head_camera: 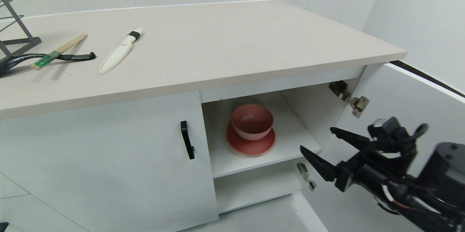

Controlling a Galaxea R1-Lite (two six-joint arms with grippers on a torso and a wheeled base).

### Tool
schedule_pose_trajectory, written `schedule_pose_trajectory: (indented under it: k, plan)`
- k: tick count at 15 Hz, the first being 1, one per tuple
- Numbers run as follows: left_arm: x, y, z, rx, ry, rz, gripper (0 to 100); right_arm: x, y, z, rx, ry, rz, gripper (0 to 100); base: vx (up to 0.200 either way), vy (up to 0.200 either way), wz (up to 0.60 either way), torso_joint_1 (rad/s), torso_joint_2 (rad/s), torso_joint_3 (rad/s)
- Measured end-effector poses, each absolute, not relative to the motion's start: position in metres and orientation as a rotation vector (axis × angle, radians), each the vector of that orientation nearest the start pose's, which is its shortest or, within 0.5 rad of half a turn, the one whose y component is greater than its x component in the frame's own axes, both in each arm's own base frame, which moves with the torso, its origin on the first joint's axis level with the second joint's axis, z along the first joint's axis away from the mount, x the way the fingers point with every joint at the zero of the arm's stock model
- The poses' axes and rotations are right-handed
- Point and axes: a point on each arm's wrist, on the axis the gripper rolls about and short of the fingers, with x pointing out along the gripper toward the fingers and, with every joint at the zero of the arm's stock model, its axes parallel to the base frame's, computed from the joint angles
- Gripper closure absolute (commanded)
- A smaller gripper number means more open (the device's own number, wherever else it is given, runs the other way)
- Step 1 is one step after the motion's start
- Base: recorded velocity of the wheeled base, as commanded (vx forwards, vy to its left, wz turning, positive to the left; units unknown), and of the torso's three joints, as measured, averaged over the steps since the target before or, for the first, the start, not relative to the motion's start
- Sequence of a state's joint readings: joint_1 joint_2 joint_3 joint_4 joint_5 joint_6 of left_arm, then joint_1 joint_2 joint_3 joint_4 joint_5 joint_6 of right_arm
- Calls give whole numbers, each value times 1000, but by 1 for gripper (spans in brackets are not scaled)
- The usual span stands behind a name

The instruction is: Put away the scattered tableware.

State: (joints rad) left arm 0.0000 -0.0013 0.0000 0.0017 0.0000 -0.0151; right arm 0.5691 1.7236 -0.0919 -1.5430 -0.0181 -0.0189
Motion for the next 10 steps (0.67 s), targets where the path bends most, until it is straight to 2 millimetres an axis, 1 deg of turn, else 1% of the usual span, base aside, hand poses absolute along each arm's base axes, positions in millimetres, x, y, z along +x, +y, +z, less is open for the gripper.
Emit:
schedule_pose_trajectory:
  k: [1, 3, 5, 7, 10]
  plan:
    - [-23, 0, 75, -15, 0, 0, 0, 164, 105, 116, -45, 77, 540, 0, 0, 0, 0, 0, 0, 0]
    - [-23, 0, 75, -16, 0, 1, 0, 141, 90, 124, -52, 98, 527, 0, 0, 0, 0, 0, 0, 0]
    - [-23, 0, 75, -16, 0, 0, 0, 124, 76, 127, -57, 124, 505, 0, 0, 0, 0, 0, 0, 0]
    - [-23, 0, 75, -16, 0, 0, 0, 104, 58, 124, -63, 202, 461, 0, 0, 0, 0, 0, 0, 0]
    - [-23, 0, 75, -12, 0, 0, 0, 62, 27, 117, -14, 255, 368, 0, 0, 0, 0, 0, 0, 0]
